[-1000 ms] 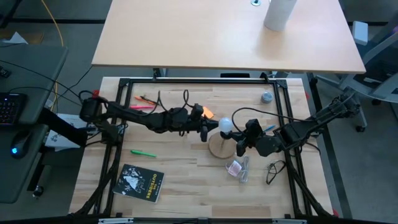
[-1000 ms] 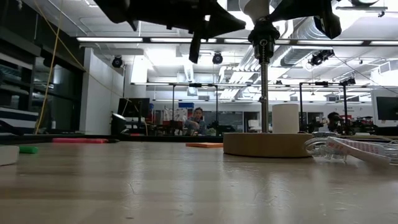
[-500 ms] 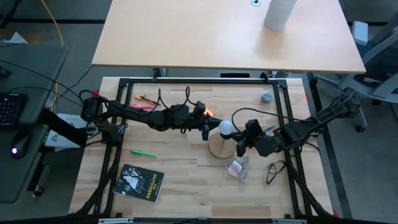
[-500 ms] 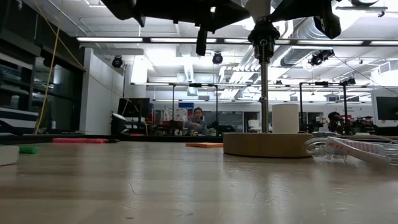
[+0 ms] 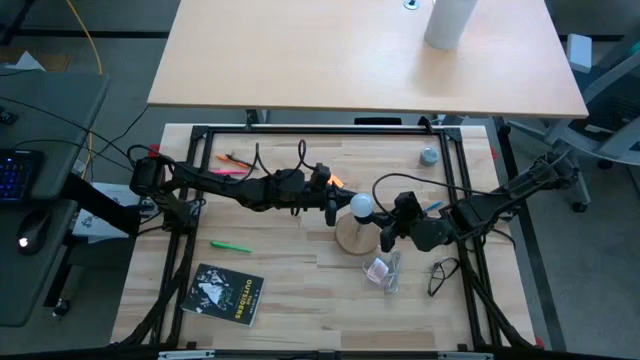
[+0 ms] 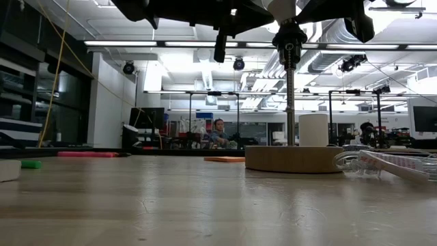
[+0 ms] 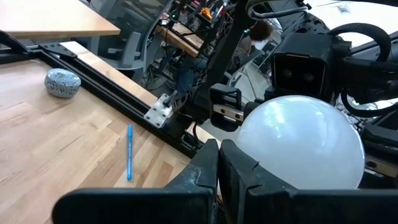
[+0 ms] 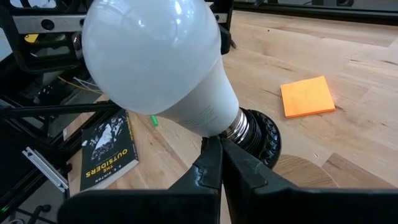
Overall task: Screw lightbulb
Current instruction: Insert the white lightbulb into the lamp
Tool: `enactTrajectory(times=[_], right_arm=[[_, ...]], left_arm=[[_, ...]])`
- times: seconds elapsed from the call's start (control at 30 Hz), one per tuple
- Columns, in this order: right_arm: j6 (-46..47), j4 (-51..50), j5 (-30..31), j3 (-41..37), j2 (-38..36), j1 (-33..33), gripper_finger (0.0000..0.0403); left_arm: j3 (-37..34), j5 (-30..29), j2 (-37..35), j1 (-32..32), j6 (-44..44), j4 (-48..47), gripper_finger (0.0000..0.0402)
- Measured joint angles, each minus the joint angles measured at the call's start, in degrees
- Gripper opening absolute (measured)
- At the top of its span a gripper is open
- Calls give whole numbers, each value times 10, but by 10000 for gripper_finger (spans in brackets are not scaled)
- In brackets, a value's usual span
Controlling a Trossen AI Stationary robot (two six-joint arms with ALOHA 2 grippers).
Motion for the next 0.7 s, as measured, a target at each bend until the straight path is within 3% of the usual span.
enactTrajectory(times=[0.7], right_arm=[[-11, -54, 7, -1, -54, 15, 0]], left_arm=[[0, -22, 0, 0, -13, 0, 0]])
